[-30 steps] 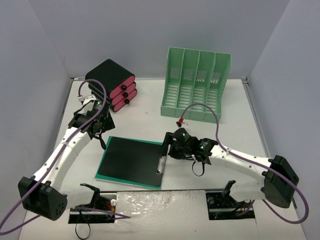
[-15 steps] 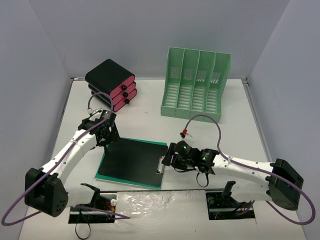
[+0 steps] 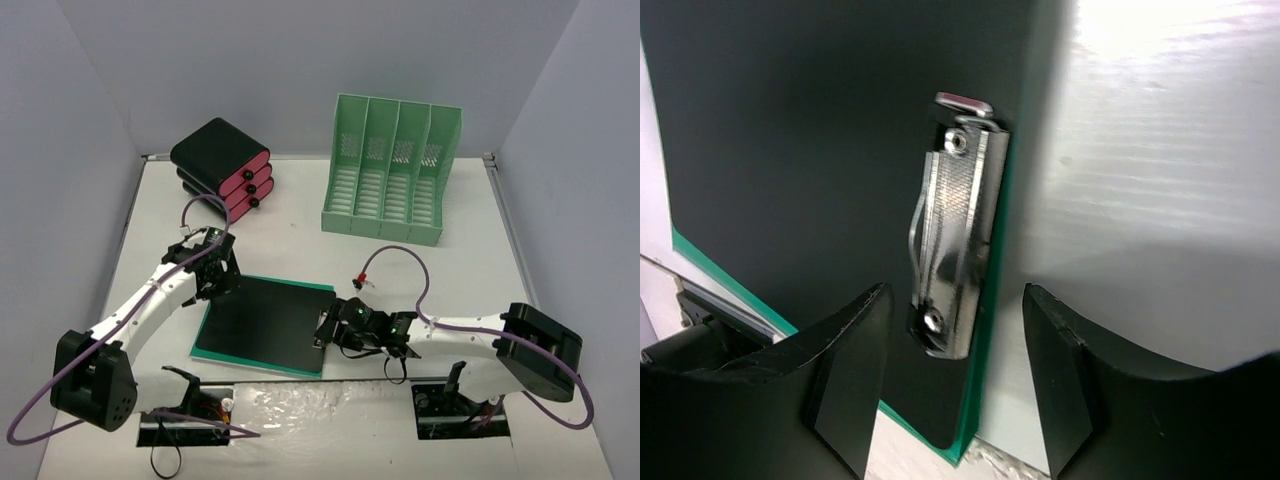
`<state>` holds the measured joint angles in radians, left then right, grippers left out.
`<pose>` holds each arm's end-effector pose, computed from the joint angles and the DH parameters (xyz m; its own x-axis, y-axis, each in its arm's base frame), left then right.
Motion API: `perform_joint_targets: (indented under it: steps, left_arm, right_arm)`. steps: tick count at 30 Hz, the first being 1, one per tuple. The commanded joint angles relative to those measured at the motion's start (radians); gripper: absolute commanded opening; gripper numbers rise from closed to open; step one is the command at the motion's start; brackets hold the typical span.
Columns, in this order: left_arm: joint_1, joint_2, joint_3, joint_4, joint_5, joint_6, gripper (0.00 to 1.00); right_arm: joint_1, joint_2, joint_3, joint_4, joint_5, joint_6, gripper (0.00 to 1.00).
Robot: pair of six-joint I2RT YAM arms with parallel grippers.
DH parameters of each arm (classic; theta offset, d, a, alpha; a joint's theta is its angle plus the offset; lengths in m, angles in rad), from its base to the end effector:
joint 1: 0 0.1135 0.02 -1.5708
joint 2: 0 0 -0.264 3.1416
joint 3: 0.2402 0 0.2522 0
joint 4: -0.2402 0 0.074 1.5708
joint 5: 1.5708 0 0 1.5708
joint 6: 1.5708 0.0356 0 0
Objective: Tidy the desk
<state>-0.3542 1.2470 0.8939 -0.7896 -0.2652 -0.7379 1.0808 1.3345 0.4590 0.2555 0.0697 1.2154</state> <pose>0.2204 -0.0716 0.2368 -0.7879 -0.4008 -0.4676 -0.4019 0.9099 -0.1029 0.1200 0.2197 0.1569 -0.8953 0.3087 -0.3211 -0.0406 0.6614 0.7489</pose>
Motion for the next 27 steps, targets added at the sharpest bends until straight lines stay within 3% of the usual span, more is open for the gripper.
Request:
perform_joint_targets:
  steps: [1, 10, 16, 27]
  left_arm:
    - [-0.006, 0.012, 0.011, 0.032, 0.0, 0.011, 0.91]
    - [-0.005, 0.071, -0.013, 0.074, 0.07, 0.004, 0.91]
    - [-0.005, 0.103, -0.015, 0.117, 0.125, 0.021, 0.91]
    - [-0.004, 0.131, -0.036, 0.173, 0.176, 0.025, 0.91]
  right_arm:
    - [0.024, 0.04, -0.003, 0.155, 0.059, 0.024, 0.51]
    - [0.037, 0.073, 0.046, 0.142, 0.089, 0.012, 0.5]
    - [0.044, 0.054, 0.067, 0.077, 0.116, 0.013, 0.41]
    - [0.051, 0.024, 0.076, 0.032, 0.133, 0.014, 0.09]
